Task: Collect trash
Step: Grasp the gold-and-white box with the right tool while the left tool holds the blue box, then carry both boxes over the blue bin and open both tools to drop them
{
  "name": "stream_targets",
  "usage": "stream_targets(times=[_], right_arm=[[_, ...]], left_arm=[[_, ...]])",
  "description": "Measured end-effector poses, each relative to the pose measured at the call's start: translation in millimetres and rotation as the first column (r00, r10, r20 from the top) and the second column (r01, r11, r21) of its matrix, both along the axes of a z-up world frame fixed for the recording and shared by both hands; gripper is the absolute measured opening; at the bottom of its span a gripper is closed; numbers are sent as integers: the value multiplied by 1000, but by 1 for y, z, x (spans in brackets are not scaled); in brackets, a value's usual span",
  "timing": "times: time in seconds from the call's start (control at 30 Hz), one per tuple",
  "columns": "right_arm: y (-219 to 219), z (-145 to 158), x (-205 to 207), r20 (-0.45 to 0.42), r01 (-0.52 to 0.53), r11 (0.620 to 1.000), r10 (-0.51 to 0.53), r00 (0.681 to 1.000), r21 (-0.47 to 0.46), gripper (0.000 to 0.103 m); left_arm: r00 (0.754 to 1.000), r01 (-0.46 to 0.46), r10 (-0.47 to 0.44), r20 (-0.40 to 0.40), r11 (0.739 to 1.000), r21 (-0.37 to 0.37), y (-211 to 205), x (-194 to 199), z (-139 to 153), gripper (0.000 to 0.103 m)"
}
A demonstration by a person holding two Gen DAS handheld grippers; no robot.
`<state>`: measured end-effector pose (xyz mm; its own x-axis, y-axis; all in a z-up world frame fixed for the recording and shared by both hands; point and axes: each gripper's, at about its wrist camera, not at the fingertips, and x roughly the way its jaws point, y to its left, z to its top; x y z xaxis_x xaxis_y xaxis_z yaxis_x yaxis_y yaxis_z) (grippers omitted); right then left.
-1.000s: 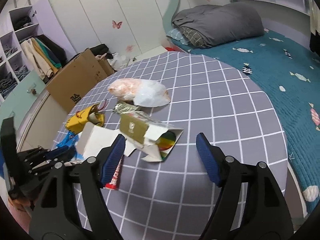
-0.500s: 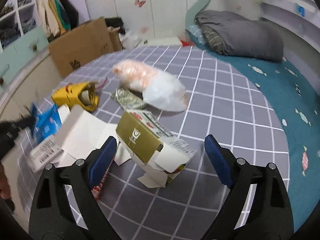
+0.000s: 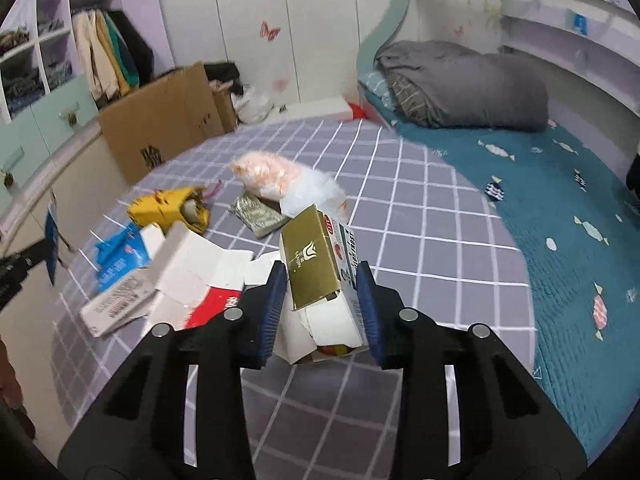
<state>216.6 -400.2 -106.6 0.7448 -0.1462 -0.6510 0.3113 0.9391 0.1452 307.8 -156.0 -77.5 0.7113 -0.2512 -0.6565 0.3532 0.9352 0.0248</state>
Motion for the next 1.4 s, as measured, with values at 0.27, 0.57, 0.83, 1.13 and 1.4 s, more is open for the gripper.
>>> stream_targets(times=[0.27, 0.57, 0.83, 1.13, 1.4], right_arm=[[26, 33, -40, 102, -51, 998, 47, 994, 31, 35], [89, 58, -52, 165, -181, 983, 172, 971, 40, 35], [174, 57, -41, 145, -342, 939, 333, 932, 45, 35], [274, 34, -21, 68, -491, 869, 487, 871, 61, 35], [349, 1, 4, -17, -579, 811, 582, 813, 90, 35]], left_arm=[[1000, -8, 8, 29, 1000, -18, 9, -36, 13, 4], [999, -32, 34, 42, 999, -40, 43, -71, 17, 4], [997, -75, 77, 27, 995, -64, 89, -88, 8, 4], [984, -178, 176, -24, 980, -92, 168, -92, -16, 4], [952, -296, 284, -116, 950, -101, 245, -85, -55, 4]])
